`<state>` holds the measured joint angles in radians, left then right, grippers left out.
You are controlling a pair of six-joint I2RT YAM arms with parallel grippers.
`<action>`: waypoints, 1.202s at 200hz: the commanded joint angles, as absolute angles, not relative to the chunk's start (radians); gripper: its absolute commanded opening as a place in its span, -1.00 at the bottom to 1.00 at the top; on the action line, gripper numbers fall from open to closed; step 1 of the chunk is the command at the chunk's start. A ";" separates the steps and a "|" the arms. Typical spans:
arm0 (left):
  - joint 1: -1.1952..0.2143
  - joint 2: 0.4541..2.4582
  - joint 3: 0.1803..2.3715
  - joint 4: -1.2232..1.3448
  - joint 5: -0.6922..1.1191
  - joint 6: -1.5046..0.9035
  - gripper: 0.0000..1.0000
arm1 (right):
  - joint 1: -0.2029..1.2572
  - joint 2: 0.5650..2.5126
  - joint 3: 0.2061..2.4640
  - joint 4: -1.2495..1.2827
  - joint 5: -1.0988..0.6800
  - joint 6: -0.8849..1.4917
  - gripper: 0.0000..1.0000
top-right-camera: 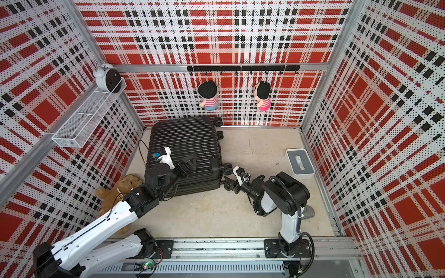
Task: Open the suitcase zippers
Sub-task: Unzip the zipper on the suitcase.
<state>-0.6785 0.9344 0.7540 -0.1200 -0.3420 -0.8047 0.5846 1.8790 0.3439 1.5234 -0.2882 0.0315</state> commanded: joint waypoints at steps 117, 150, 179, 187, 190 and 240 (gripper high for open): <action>-0.636 0.900 0.742 -0.175 -0.322 -0.790 0.97 | 0.628 1.956 0.419 1.554 -0.183 -0.068 -0.34; -0.632 0.901 0.747 -0.184 -0.322 -0.789 0.96 | 0.635 1.971 0.433 1.553 -0.193 -0.068 -0.41; -0.632 0.893 0.752 -0.188 -0.324 -0.788 0.96 | 0.642 1.983 0.441 1.562 -0.200 -0.069 -0.41; -0.632 0.891 0.753 -0.192 -0.327 -0.788 0.96 | 0.643 1.987 0.442 1.566 -0.202 -0.069 -0.42; -0.632 0.891 0.754 -0.194 -0.328 -0.788 0.96 | 0.644 1.990 0.443 1.570 -0.203 -0.069 -0.42; -0.632 0.885 0.757 -0.201 -0.336 -0.787 0.97 | 0.649 2.009 0.440 1.612 -0.222 -0.065 -0.52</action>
<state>-0.6399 0.8955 0.7525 -0.1699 -0.3222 -0.8021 0.6327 1.9877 0.4313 1.5341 -0.1883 -0.0479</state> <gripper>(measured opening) 0.983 0.245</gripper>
